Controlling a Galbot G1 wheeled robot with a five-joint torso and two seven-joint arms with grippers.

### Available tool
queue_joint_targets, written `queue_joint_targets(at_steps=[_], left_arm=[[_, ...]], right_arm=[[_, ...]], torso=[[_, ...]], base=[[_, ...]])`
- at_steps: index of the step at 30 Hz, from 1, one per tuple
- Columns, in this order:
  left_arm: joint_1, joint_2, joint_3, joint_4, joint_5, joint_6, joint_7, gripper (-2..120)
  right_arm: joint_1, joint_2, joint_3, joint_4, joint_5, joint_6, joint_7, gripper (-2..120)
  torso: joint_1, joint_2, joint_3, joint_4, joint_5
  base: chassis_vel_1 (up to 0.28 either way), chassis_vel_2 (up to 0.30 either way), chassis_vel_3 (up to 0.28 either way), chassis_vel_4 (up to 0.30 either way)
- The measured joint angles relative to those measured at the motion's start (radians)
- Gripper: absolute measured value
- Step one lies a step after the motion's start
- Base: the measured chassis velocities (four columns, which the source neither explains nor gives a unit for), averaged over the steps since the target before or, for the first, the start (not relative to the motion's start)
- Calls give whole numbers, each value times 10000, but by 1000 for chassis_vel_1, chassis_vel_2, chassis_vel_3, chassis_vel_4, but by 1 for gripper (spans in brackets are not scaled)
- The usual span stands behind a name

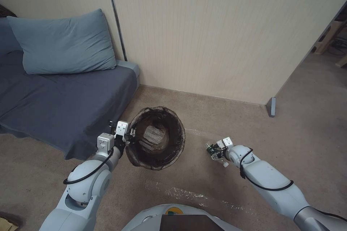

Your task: Pick up the trash bin, then pick up the garbage from the floor and place it into the trash bin.

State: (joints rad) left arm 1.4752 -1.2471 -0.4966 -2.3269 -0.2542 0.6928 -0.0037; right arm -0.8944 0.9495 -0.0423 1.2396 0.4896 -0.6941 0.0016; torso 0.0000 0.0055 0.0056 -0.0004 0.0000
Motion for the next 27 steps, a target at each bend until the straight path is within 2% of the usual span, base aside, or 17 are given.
queue_joint_targets(at_steps=[4, 6, 7, 9, 10, 11, 14, 15, 18, 27], left_arm=[[-7, 21, -36, 33, 0, -16, 8, 2], [-23, 9, -35, 59, 4, -17, 15, 2], [-23, 9, -35, 59, 4, -17, 15, 2], [-40, -7, -30, 75, 18, -18, 22, 2], [-47, -8, -28, 93, 32, -18, 33, 2], [-47, -8, -28, 93, 32, -18, 33, 2], [-58, 0, -39, 97, 37, -18, 43, 2], [-58, 0, -39, 97, 37, -18, 43, 2], [-96, 8, -44, 97, 37, -18, 44, 2], [-115, -8, -8, 122, 69, -13, 52, 2]], right_arm=[[237, 127, -119, -363, -93, 85, -103, 100], [434, 224, -239, -643, -95, 106, -151, 92], [434, 224, -239, -643, -95, 106, -151, 92], [549, 305, -299, -812, -131, 180, -260, 84], [589, 350, -325, -900, -158, 280, -342, 76], [589, 350, -325, -900, -158, 280, -342, 76], [609, 379, -361, -910, -180, 377, -375, 65], [609, 379, -361, -910, -180, 377, -375, 65], [547, 255, -419, -681, -157, 387, -398, 50], [371, -35, -323, -155, -75, 377, -246, 30]], torso=[[0, 0, 0, 1, 0], [0, 0, 0, 3, 0], [0, 0, 0, 3, 0], [0, 0, 0, 2, -1], [-1, 1, -3, -3, -14], [-1, 1, -3, -3, -14], [-1, 2, -3, -4, -8], [-1, 2, -3, -4, -8], [0, 0, -1, 4, 5], [0, -2, 0, 3, 5]], base=[[0, 0, 0, 0], [0, 0, 0, 0], [0, 0, 0, 0], [0, 0, 0, 0], [0, 0, 0, 0], [0, 0, 0, 0], [0, 0, 0, 0], [0, 0, 0, 0], [0, 0, 0, 0], [0, 0, 0, 0]])
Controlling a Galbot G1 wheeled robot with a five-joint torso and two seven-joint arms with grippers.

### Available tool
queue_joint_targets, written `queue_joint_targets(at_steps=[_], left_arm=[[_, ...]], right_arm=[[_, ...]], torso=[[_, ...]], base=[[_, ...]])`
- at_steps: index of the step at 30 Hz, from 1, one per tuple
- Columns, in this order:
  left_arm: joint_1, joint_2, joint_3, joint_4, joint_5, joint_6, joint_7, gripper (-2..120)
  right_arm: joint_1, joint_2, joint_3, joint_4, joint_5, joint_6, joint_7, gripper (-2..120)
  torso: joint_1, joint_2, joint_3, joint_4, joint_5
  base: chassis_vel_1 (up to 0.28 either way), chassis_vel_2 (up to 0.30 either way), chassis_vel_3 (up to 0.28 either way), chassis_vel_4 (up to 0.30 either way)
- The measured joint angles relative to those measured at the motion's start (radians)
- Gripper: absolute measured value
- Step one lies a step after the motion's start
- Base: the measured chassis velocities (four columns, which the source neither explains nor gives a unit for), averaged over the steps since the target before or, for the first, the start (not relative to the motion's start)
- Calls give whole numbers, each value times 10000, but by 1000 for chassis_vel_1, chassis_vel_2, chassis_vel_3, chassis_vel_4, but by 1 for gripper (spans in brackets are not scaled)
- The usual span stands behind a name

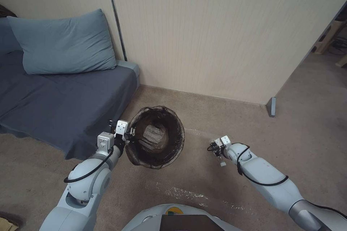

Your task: Pick up the trash bin, then pick up the garbage from the floor and place it into the trash bin.

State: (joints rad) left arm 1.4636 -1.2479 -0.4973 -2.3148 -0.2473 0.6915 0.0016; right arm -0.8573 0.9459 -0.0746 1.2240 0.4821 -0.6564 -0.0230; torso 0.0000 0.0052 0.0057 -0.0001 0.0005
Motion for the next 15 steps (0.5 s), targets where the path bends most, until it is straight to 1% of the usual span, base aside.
queue_joint_targets(at_steps=[5, 7, 8, 10, 11, 13, 14, 15], left_arm=[[8, 26, -8, -12, 0, 10, 3, 2], [23, 61, -15, -69, -4, 37, 3, 2], [23, 61, -15, -69, -4, 37, 3, 2], [44, 64, -14, -89, 13, 44, 2, 2], [44, 64, -14, -89, 13, 44, 2, 2], [51, 78, -15, -93, 40, 44, 14, 2], [51, 78, -15, -93, 40, 44, 14, 2], [51, 80, -15, -98, 44, 44, 19, 2]], right_arm=[[-103, -74, 108, 227, 41, -25, 53, 30], [-446, -321, 543, 1061, 262, -227, 213, 30], [-446, -321, 543, 1061, 262, -227, 213, 30], [-824, -619, 1249, 1975, 691, -432, 407, 30], [-824, -619, 1249, 1975, 691, -432, 407, 30], [-1240, -994, 1949, 2973, 1057, -624, 521, 30], [-1240, -994, 1949, 2973, 1057, -624, 521, 30], [-1393, -1152, 2205, 3399, 1211, -676, 542, 30]], torso=[[0, 0, 0, -1, -3], [0, 0, 0, 0, 0], [0, 0, 0, 0, 0], [0, 0, 0, 0, -6], [0, 0, 0, 0, -6], [0, 0, 0, -2, -3], [0, 0, 0, -2, -3], [0, 0, 0, -3, -2]], base=[[0, 0, 0, 0], [0, 0, 0, 0], [0, 0, 0, 0], [0, 0, 0, 0], [0, 0, 0, 0], [0, 0, 0, 0], [0, 0, 0, 0], [0, 0, 0, 0]])
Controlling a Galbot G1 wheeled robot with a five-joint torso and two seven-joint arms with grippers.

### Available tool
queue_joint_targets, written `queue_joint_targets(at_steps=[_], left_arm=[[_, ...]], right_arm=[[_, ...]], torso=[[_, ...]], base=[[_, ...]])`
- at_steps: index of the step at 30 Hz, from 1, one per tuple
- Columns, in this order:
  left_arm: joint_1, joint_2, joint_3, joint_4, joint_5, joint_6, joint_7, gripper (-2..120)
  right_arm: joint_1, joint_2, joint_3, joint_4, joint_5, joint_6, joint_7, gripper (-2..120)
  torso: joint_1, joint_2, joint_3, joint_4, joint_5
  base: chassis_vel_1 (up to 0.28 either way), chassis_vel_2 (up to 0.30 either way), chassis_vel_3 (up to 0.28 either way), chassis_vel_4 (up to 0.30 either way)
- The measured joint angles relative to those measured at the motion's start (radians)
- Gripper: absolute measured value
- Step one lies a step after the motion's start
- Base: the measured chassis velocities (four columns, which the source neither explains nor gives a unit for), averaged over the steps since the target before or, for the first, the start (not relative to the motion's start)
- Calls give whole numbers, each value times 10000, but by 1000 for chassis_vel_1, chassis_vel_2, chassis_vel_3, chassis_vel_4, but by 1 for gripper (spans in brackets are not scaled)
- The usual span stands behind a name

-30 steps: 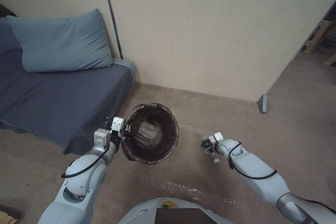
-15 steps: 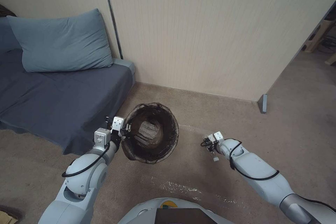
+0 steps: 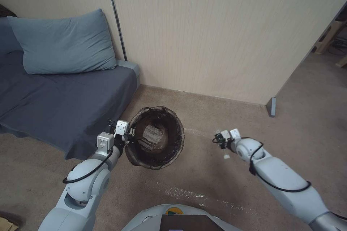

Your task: Pick up the trash bin, then pick up the garbage from the floor and place it into the trash bin.

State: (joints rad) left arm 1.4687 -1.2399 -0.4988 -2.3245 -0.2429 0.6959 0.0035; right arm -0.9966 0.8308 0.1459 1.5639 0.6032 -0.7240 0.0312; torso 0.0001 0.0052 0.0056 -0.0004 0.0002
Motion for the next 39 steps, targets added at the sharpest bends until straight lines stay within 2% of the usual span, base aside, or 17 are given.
queue_joint_targets(at_steps=[4, 11, 16, 18, 19, 21, 22, 24, 25, 26, 28, 33, 35, 36, 37, 38, 39], left_arm=[[-1, 1, 19, -41, 13, 5, 10, 2], [5, -8, 56, -111, 39, 52, 10, 2], [40, -27, 110, -207, 59, 90, 8, 2], [57, -42, 134, -212, 116, 92, 4, 2], [57, -42, 134, -212, 116, 92, 4, 2], [84, -63, 148, -168, 183, 85, -4, 2], [84, -63, 148, -168, 183, 85, -4, 2], [89, -81, 156, -135, 202, 82, -7, 2], [82, -106, 163, -96, 222, 79, -10, 2], [82, -106, 163, -96, 222, 79, -10, 2], [57, -171, 167, 21, 278, 65, -11, 2], [8, -258, 176, 265, 351, 16, -12, 2], [-95, -354, 182, 494, 408, -24, -10, 2], [-95, -354, 182, 494, 408, -24, -10, 2], [-120, -401, 181, 572, 430, -34, -6, 2], [-140, -468, 159, 672, 456, -59, -1, 2], [-140, -468, 159, 672, 456, -59, -1, 2]], right_arm=[[-421, -472, 751, 1255, 649, -107, 83, 30], [-746, -914, 1350, 2251, 1318, -122, 168, 30], [-1045, -1723, 2068, 3750, 2488, -130, 405, 30], [-988, -2413, 2482, 5092, 3690, -135, 763, 30], [-988, -2413, 2482, 5092, 3690, -135, 763, 30], [-482, -2985, 2651, 6241, 5166, -130, 1209, 30], [-482, -2985, 2651, 6241, 5166, -130, 1209, 30], [74, -3274, 2534, 6829, 6429, -136, 1642, 30], [565, -3414, 2379, 7193, 7320, -133, 1935, 30], [565, -3414, 2379, 7193, 7320, -133, 1935, 30], [1683, -3595, 1996, 7710, 8726, -133, 2126, 30], [3145, -3971, 1222, 8043, 9696, -130, 1312, 30], [4525, -4046, -598, 7977, 9648, -85, 613, 30], [4525, -4046, -598, 7977, 9648, -85, 613, 30], [5534, -3830, -1682, 7910, 9679, -92, 592, 30], [7331, -3285, -3460, 7785, 9884, -110, 755, 30], [7331, -3285, -3460, 7785, 9884, -110, 755, 30]], torso=[[0, 0, 0, 2, -3], [0, 1, -1, 1, 1], [-1, 1, -1, -1, -4], [0, 2, -1, -1, 2], [0, 2, -1, -1, 2], [-1, 3, -2, 6, -12], [-1, 3, -2, 6, -12], [0, 2, -1, 4, 5], [-1, 3, -1, 4, -4], [-1, 3, -1, 4, -4], [-1, 3, -1, 5, 3], [-1, 3, -1, 2, 0], [-1, 2, 0, -3, 2], [-1, 2, 0, -3, 2], [-1, 2, 0, -3, 2], [-1, 2, 0, 9, -4], [-1, 2, 0, 9, -4]], base=[[0, 0, 0, 0], [0, 0, 0, 0], [0, 0, 0, 0], [0, 0, 0, 0], [0, 0, 0, 0], [0, 0, 0, 0], [0, 0, 0, 0], [0, 0, 0, 0], [0, 0, 0, 0], [0, 0, 0, 0], [0, 0, 0, 0], [0, 0, 0, 0], [0, 0, 0, 0], [0, 0, 0, 0], [0, 0, 0, 0], [0, 0, 0, 0], [0, 0, 0, 0]])
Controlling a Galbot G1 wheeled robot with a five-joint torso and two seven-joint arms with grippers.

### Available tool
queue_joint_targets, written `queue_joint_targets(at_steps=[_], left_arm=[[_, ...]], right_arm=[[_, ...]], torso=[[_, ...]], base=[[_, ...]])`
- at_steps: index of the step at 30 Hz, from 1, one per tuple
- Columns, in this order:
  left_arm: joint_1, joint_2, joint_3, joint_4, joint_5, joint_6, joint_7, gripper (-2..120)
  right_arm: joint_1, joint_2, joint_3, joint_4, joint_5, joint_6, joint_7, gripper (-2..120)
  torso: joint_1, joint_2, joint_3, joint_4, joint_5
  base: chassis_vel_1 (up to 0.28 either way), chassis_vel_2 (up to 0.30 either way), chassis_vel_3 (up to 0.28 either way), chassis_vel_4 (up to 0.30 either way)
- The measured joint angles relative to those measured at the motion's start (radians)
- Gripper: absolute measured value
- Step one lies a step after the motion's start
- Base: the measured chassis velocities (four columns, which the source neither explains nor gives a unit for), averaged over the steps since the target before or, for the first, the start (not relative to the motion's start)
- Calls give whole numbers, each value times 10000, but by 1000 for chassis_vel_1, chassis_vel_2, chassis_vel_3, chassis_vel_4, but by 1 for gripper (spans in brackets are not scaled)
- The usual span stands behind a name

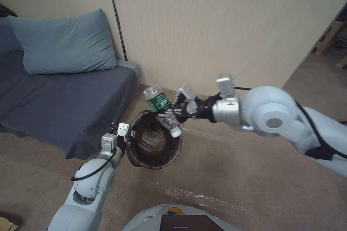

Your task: Pick up the trash bin, then pick up the garbage from the floor and place it into the trash bin.

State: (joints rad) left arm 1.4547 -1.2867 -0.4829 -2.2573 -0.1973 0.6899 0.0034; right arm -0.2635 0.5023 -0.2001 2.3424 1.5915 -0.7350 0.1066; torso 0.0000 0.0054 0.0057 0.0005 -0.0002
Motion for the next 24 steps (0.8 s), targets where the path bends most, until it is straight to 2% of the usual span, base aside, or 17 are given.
queue_joint_targets(at_steps=[2, 3, 4, 6, 11, 22, 24], left_arm=[[-19, -73, -46, 62, 12, -12, 3, 2], [-19, -73, -46, 62, 12, -12, 3, 2], [-35, -130, -80, 83, 13, -19, 7, 2], [-63, -174, -122, 114, 12, -24, 13, 2], [-115, -148, -159, 142, -14, -26, 21, 2], [-118, -101, -199, -5, -143, -13, 26, 2], [-121, -106, -192, -6, -146, -10, 22, 2]], right_arm=[[1288, 793, -1544, -257, 242, -5, 442, 30], [1288, 793, -1544, -257, 242, -5, 442, 30], [1646, 1224, -2230, -432, 272, -5, 704, 30], [1815, 1801, -2945, -642, 292, -6, 1123, 30], [2047, 2456, -3719, -1102, 360, -6, 1536, 30], [1909, 2472, -4116, -1398, -14, -5, 1597, 31], [1929, 2451, -4054, -1421, -11, -5, 1641, 39]], torso=[[0, 0, 0, 2, -2], [0, 0, 0, 2, -2], [0, 0, 0, -5, -1], [0, 0, 0, -8, 2], [0, 0, 0, -5, 1], [0, 0, -1, -8, 3], [0, 0, -1, -8, 2]], base=[[0, 0, 0, 0], [0, 0, 0, 0], [0, 0, 0, 0], [0, 0, 0, 0], [0, 0, 0, 0], [0, 0, 0, 0], [0, 0, 0, 0]])
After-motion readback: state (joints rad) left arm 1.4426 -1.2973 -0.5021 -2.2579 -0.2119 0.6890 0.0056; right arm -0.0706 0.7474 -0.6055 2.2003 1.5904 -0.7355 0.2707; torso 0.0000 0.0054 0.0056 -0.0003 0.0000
